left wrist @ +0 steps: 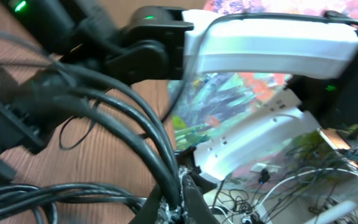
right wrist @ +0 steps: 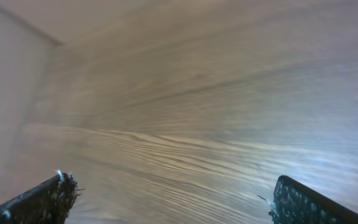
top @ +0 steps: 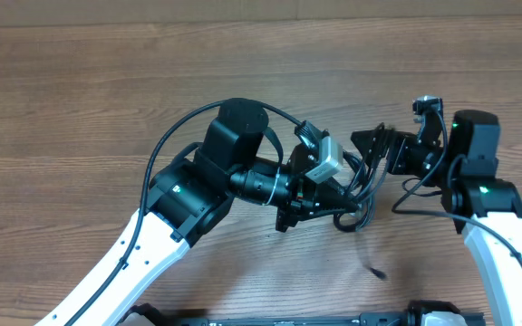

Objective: Untangle cables

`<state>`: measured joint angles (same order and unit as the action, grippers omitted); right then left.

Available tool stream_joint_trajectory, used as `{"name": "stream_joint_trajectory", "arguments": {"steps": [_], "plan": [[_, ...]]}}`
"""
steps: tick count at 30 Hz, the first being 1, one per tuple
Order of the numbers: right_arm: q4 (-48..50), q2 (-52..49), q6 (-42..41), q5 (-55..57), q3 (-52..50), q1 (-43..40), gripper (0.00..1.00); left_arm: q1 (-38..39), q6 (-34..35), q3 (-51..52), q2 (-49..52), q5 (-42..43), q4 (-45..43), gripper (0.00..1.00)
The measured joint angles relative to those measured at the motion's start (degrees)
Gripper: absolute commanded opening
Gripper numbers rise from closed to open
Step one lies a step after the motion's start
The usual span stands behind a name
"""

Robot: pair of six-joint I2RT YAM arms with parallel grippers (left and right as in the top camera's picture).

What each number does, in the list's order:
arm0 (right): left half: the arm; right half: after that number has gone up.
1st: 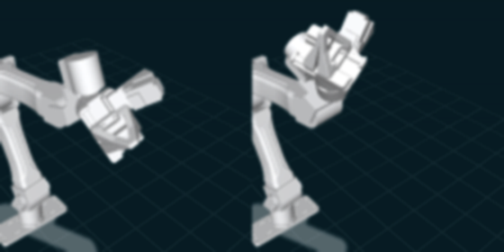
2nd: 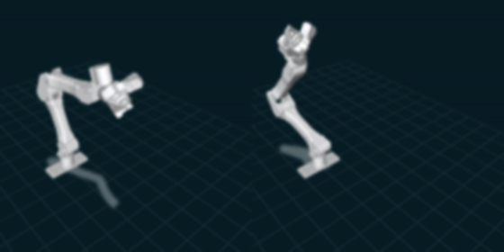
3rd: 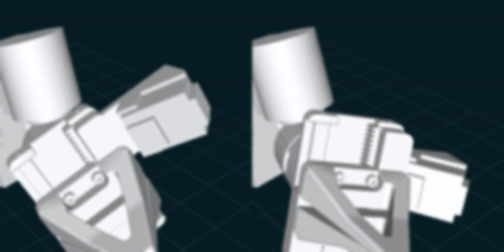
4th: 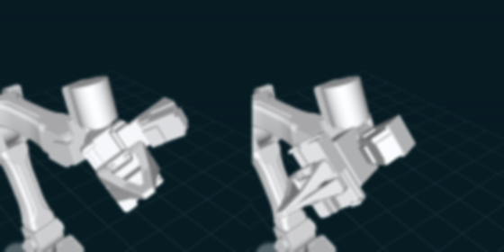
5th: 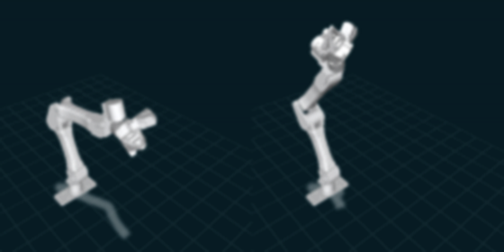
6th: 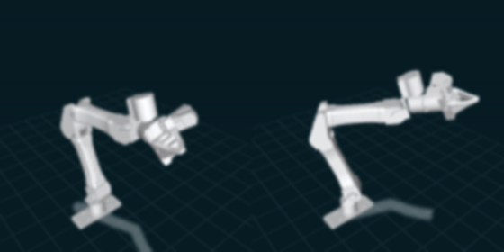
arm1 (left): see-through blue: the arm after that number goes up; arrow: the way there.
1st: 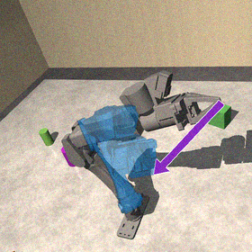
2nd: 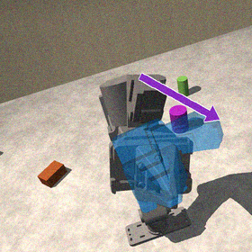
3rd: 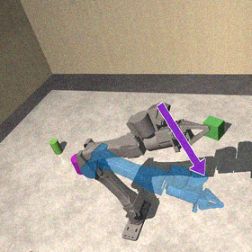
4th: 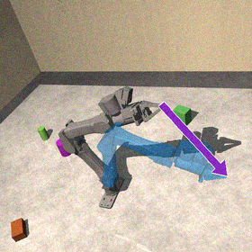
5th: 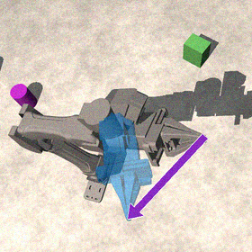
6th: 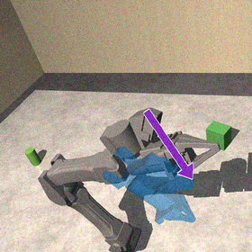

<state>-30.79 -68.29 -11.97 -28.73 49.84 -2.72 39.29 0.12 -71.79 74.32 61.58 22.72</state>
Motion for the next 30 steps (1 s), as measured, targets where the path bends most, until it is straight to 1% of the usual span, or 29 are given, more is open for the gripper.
{"name": "stream_joint_trajectory", "arguments": {"steps": [5,8,13,18,20,22,25,27,30], "plan": [[-4.46,-3.69,-5.9,13.38,0.02,0.09,1.0,-3.17,0.02,0.04,-0.2,2.45,0.07,0.04],[-5.16,-4.0,-8.04,18.53,0.02,0.09,1.0,-5.99,0.0,0.04,-1.03,3.43,0.07,0.04],[-6.99,-4.0,-9.53,22.18,0.02,0.02,1.0,-8.59,0.0,0.04,-3.28,4.9,0.0,0.04],[-8.5,-4.0,-10.23,23.23,0.02,0.02,1.0,-9.53,0.02,0.04,-3.39,5.25,0.09,0.04],[-9.77,-4.0,-10.32,23.23,0.02,-0.02,1.0,-9.68,0.04,0.02,-3.39,4.13,0.92,0.04],[-12.61,-4.0,-10.32,23.04,0.02,-0.13,1.0,-9.73,0.66,0.04,-3.41,0.15,2.86,0.04],[-15.85,-4.0,-10.34,21.49,0.02,-0.24,1.0,-9.73,1.84,0.04,-3.41,-3.8,2.97,0.04],[-17.0,-4.0,-10.36,20.0,0.02,-0.24,1.0,-9.73,2.58,0.04,-3.41,-5.66,2.97,0.04],[-17.51,-4.0,-10.51,18.49,0.02,-0.24,1.0,-9.73,4.98,0.04,-3.41,-10.62,2.93,0.04]]}}
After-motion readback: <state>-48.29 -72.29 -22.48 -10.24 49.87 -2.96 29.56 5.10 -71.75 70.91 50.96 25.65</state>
